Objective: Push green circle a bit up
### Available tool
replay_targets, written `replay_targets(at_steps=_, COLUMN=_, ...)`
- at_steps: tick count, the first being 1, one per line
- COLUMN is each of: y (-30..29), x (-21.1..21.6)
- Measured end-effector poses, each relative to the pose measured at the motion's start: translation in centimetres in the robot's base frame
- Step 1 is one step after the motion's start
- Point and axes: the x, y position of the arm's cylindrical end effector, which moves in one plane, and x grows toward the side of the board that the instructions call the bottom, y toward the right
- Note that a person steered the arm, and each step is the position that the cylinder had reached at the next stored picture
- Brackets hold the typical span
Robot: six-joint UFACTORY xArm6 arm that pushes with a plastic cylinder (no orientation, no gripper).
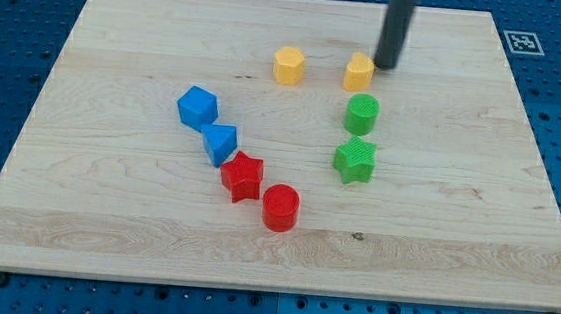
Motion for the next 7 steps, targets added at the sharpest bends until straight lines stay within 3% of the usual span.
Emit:
replay_targets(at_steps=4, y=-1.9, x=10.4)
replay_targets(at_steps=6, y=-6.4, x=10.3)
replay_targets(at_steps=7, y=-5.7, x=11.9)
